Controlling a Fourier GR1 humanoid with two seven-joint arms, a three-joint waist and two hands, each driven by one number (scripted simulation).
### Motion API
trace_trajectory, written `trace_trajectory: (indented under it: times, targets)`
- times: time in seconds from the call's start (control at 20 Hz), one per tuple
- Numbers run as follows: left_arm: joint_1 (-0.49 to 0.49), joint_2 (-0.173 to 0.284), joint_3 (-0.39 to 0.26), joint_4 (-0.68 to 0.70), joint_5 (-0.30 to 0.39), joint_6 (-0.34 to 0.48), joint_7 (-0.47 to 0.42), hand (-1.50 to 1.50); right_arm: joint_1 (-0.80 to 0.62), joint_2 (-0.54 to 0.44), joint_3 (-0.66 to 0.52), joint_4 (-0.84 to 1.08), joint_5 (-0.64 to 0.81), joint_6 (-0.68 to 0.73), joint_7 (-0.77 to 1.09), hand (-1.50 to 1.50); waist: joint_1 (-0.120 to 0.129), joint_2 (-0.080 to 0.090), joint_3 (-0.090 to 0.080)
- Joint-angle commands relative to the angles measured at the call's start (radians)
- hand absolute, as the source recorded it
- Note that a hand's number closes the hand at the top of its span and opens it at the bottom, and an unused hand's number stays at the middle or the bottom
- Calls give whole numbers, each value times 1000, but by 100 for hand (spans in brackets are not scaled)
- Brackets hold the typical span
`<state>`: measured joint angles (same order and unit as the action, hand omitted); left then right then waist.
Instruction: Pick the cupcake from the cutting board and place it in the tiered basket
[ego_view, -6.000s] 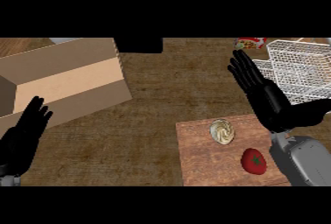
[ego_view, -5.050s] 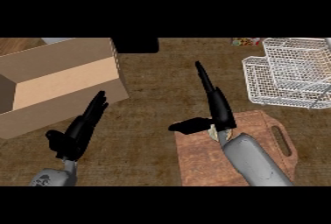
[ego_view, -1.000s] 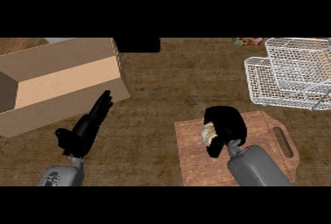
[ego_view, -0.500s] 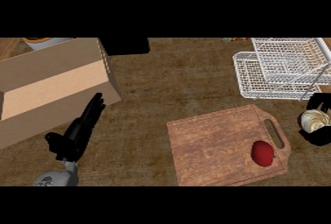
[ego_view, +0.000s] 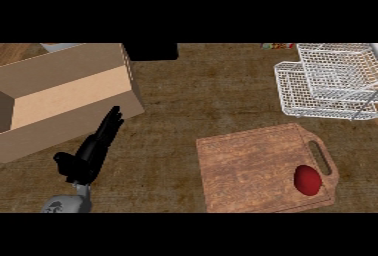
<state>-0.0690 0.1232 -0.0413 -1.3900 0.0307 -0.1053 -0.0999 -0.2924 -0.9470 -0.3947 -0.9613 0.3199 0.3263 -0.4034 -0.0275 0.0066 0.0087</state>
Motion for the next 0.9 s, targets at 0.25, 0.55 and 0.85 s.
trace_trajectory:
  times: [0.25,0.55,0.85]
  targets:
    - [-51,-55,-65,10,-51,26,26,0,-245,-233,-58,401,-34,209,-206,150,76,7,-5]
    - [-105,-34,-28,91,-32,-9,-5,0,-515,-168,51,436,38,194,-29,150,82,8,-8]
    - [-95,-32,-28,8,-25,-2,67,0,-695,-79,100,477,75,202,98,150,71,1,-8]
